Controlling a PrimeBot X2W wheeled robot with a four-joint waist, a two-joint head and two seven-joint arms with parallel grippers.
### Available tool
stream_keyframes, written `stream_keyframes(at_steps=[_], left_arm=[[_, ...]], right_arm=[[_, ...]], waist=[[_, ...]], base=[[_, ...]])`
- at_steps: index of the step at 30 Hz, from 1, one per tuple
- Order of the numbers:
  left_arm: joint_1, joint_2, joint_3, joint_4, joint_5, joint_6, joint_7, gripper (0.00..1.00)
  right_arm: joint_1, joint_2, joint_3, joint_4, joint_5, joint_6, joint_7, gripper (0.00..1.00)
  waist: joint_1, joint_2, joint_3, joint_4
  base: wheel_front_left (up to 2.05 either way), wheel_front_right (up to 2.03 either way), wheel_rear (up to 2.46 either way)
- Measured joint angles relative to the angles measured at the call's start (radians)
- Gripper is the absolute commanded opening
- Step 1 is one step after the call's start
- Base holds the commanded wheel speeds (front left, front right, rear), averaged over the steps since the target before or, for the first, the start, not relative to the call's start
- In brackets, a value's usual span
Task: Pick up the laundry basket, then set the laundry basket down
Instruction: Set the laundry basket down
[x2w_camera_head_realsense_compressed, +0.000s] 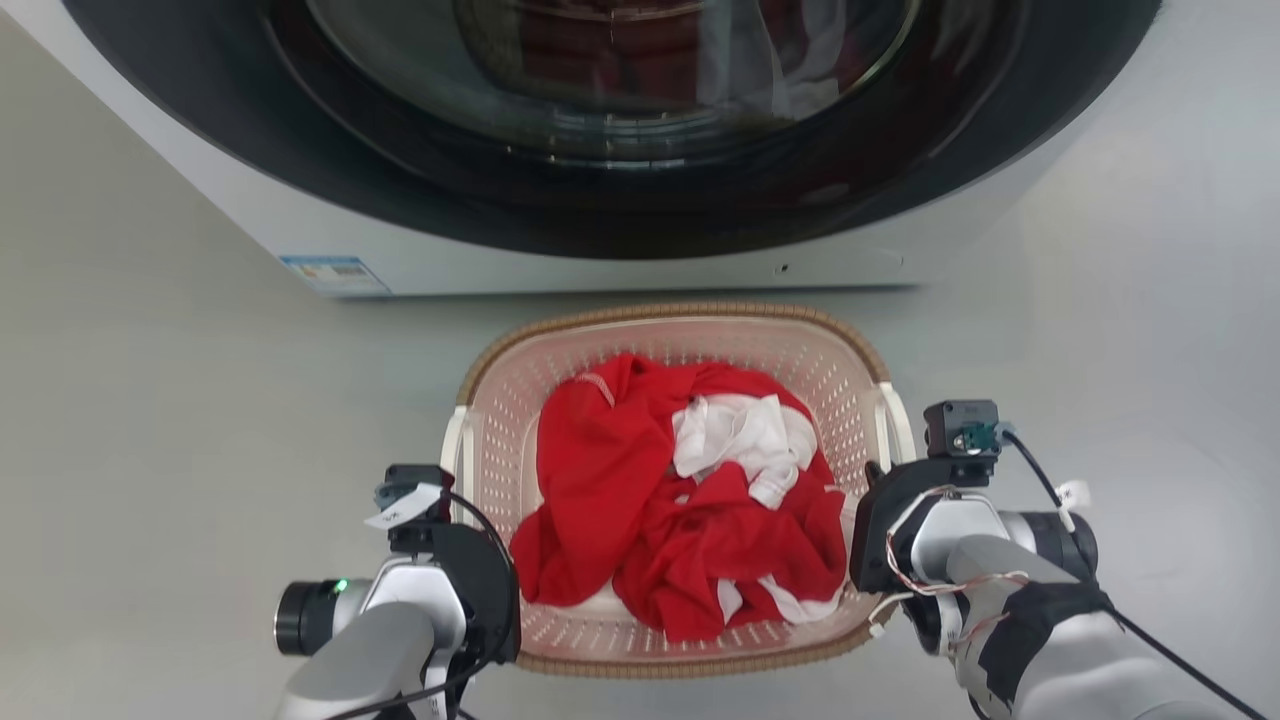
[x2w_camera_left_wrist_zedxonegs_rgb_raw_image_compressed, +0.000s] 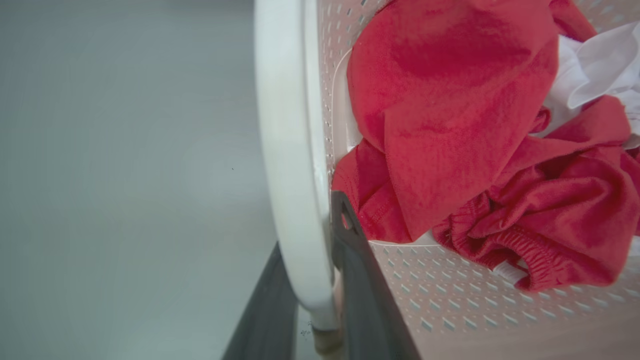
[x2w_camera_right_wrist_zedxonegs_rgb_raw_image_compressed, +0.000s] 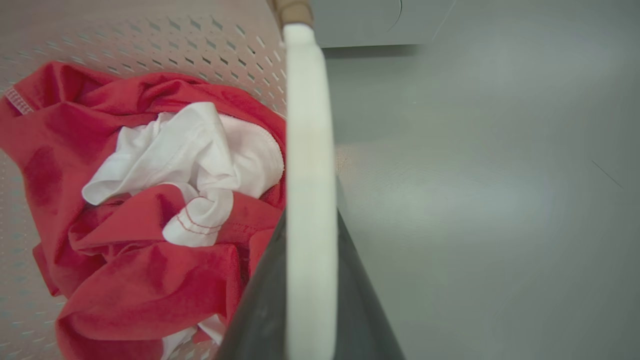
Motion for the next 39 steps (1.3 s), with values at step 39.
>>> stream_keyframes(at_steps=[39], left_arm=[[-0.267, -0.004, 0.009, 0.026, 0.017, 0.019, -0.106, 0.00]], right_arm=[[-0.247, -0.004, -0.015, 0.064, -0.035, 0.035, -0.106, 0.00]], waist=[[-0.0003, -0.0001, 0.401, 0.030]], base=[[0.00, 0.00, 0.00]])
